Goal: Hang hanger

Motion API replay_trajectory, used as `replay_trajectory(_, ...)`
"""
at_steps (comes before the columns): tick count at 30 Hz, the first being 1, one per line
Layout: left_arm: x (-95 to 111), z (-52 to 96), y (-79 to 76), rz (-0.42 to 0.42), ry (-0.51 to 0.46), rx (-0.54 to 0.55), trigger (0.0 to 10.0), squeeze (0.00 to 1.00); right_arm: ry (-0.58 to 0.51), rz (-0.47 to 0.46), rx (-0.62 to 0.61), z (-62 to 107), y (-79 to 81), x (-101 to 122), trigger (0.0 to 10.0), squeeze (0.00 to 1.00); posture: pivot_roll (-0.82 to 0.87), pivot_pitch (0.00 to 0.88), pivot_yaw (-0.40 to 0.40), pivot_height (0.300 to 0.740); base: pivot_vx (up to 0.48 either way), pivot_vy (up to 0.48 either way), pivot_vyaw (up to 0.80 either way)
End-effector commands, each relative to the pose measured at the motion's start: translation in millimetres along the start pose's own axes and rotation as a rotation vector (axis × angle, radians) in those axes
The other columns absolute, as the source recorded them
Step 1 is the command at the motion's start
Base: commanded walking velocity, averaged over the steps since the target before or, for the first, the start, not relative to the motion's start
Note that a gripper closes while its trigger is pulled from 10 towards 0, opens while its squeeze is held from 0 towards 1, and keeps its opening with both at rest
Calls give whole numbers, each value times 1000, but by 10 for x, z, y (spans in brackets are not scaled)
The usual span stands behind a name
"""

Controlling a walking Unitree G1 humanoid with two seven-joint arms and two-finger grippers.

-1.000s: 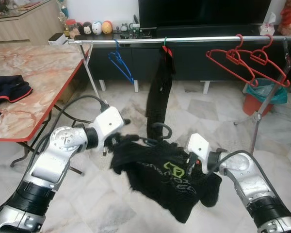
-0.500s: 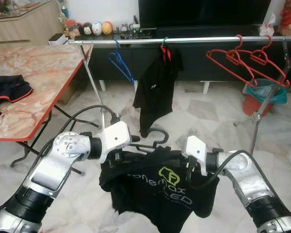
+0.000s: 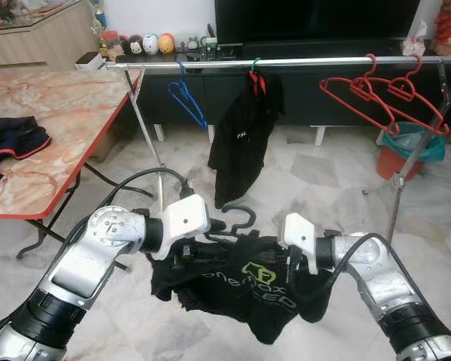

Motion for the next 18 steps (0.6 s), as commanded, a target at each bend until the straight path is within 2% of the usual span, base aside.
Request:
replay_trajectory(1,10,-9,-22,5,1,-8,10000,0,-53,54,-1,-32,-58,165,10000,0,17,0,94,719,0,0,0)
replay_trajectory(7,14,-17,-42,19,-5,-12,10000,0,-52,51,2,-27,-51,164,10000,0,15,0,92,719,0,0,0)
replay_trajectory(8,11,-14,-42,23,-6,-12,5216,0,-53,51,2,-25,-51,165,10000,0,15,0,92,719,0,0,0)
replay_trajectory(9,8,-9,-42,28,-5,-12,3020,0,-53,51,4,-21,-51,167,10000,0,16,0,92,719,0,0,0)
replay_trajectory(10,2,-4,-47,29,-2,-14,0,0,-53,50,4,-17,-50,168,10000,0,17,0,91,719,0,0,0)
replay_trajectory(14,-29,18,-43,32,11,-13,0,0,-53,49,6,-9,-52,170,10000,0,17,0,91,719,0,0,0)
replay_trajectory(18,-77,66,35,26,34,20,0,0,-56,51,10,-2,-58,178,10000,0,17,0,90,719,0,0,0)
Point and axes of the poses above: a point about 5 cm out from each wrist's last joint towards the gripper, its own z axis pointing back from the gripper into the wrist, its own x axis along the axis of the wrist's last joint, y = z × x, the point moved 6 cm from there along -z, pointing out of the wrist towards the gripper, and after that the axes turned 15 degrees about z, right-handed, at the moved point
